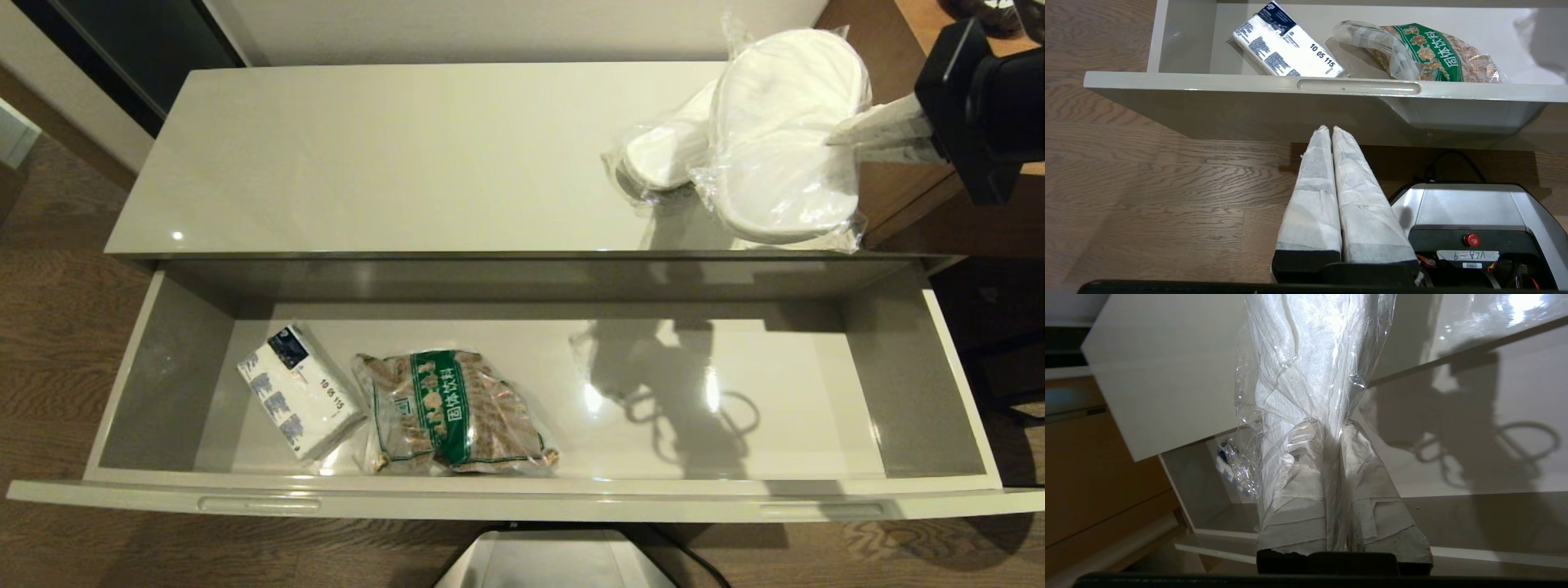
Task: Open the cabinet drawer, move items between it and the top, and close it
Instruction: Put the disposable slippers in the drawer
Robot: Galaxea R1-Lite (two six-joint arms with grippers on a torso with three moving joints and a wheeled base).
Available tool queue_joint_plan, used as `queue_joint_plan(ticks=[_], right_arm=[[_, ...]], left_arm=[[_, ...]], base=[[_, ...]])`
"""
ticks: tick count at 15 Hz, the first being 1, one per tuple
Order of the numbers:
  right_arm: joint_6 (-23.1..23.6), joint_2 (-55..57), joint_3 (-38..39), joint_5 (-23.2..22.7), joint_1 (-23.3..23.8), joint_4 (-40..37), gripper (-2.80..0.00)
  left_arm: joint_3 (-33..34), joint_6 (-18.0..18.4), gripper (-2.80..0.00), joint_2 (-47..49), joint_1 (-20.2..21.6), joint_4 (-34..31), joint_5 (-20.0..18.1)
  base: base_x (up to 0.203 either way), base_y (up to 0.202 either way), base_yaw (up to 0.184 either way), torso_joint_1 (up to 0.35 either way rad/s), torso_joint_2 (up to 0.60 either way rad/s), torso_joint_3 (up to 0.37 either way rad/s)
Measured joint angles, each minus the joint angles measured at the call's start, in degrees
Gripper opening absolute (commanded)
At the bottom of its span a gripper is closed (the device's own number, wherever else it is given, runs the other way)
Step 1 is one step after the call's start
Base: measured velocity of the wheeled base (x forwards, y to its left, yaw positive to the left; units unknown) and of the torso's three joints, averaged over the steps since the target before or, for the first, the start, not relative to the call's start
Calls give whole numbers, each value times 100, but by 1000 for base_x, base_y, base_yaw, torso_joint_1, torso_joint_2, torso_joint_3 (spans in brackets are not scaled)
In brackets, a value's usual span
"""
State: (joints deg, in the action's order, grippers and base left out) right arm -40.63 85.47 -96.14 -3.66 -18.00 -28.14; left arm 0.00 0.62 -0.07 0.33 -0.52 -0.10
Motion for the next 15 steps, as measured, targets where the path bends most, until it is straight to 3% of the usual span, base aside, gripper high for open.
queue_joint_plan(ticks=[4, 9, 15], right_arm=[[124, -296, 155, -424, -668, -324, -280], [372, -323, 948, -1262, -1183, -236, -280], [478, 242, 2368, -1438, -1760, 1163, -280]], left_arm=[[0, 0, -280, 2, 0, 0, 0], [0, 0, -280, 1, 0, 0, 0], [0, 0, -280, 2, 0, 0, 0]], base=[[0, 0, 0, 0, 0, 0], [0, 0, 0, 0, 0, 0], [0, 0, 0, 0, 0, 0]])
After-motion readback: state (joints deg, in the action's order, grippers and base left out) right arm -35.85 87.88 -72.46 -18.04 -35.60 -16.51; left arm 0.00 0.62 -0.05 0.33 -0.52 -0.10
